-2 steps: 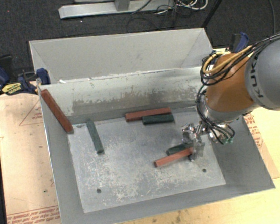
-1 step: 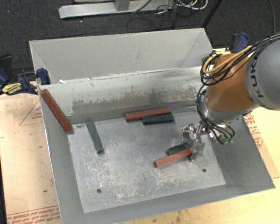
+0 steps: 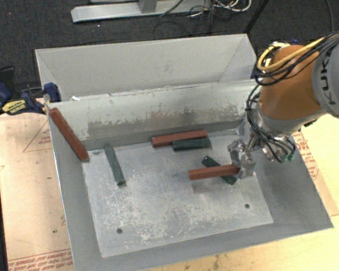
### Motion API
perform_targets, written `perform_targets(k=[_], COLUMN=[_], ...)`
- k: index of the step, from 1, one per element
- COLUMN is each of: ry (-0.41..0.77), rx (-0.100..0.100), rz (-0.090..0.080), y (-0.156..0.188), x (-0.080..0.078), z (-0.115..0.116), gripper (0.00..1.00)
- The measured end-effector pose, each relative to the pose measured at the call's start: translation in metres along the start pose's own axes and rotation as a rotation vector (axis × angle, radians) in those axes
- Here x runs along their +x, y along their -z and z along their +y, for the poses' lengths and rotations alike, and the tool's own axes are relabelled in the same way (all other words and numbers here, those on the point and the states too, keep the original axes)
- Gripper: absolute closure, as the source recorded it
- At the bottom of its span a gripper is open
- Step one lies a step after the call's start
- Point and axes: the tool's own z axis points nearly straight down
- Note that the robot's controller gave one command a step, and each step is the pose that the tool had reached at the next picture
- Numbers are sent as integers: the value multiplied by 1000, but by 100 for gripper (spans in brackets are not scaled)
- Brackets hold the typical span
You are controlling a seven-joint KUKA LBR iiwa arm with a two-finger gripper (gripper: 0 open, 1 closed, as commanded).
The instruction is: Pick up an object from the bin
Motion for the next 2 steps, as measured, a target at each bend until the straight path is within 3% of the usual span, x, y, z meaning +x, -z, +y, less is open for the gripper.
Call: perform_targets(k=[1,2], ry=[6,-1], rx=[5,2], rz=[-15,-7], y=[21,104], x=[-16,9], z=[-4,-16], gripper=[100,100])
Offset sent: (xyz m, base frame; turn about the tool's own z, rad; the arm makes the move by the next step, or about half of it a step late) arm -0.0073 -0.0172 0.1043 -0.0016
